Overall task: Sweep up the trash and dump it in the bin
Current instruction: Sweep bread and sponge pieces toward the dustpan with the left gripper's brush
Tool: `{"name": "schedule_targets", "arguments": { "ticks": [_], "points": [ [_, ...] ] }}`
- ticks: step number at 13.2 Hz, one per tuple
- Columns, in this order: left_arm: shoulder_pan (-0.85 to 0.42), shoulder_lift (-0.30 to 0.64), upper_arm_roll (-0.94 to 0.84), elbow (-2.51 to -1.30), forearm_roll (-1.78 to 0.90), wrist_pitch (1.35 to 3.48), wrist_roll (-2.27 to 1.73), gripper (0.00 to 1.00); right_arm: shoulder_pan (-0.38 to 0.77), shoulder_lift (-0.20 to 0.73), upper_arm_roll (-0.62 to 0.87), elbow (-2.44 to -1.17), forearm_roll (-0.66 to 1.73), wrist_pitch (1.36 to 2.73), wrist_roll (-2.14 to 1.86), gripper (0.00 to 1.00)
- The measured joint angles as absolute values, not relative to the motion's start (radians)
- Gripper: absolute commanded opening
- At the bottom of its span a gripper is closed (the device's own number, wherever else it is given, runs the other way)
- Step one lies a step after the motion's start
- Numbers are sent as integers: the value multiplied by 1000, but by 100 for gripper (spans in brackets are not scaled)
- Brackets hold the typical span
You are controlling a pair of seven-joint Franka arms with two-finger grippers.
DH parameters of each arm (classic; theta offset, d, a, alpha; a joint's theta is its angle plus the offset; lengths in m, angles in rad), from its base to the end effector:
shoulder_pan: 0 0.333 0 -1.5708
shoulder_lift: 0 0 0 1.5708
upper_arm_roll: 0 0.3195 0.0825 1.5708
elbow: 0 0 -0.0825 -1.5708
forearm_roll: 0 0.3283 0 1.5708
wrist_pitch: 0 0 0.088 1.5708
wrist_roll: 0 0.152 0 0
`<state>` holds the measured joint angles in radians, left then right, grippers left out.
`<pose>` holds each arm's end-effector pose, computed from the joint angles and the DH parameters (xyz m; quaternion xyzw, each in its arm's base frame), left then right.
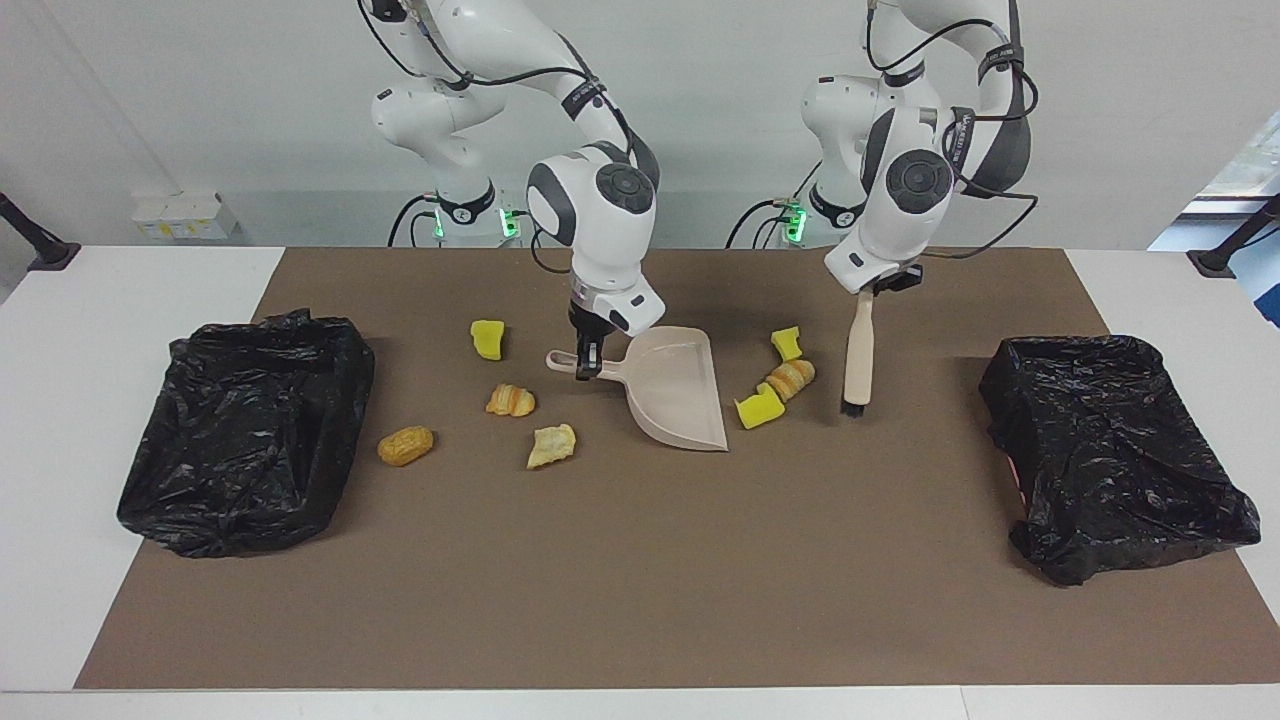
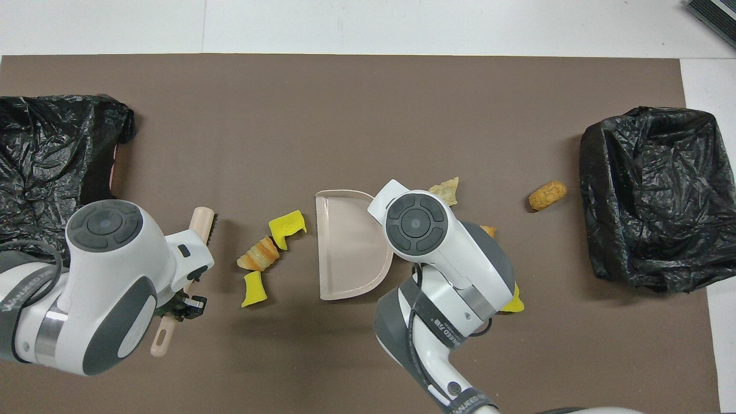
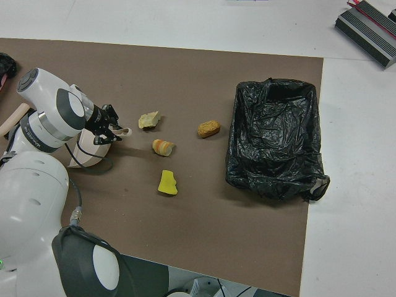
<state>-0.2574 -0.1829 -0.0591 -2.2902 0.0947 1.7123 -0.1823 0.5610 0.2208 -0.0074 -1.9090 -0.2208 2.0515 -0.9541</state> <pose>0.3560 -0.1031 0.3917 -0.9760 0.0798 0.1779 0.0967 0.4783 0.2716 0.3661 0.6865 0.7196 -0.0573 0.0868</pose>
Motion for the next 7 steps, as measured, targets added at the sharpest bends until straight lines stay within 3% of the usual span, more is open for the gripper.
{"name": "schedule_targets", "arguments": {
  "ticks": [3, 7],
  "points": [
    [-272, -230, -66, -2380, 58, 1753, -421, 0, 561, 221, -7, -1910, -221, 2053, -954, 0],
    [-386, -199, -71, -2412, -48, 1887, -577, 0, 561, 221, -7, -1912, -221, 2054, -954, 0]
  ]
}}
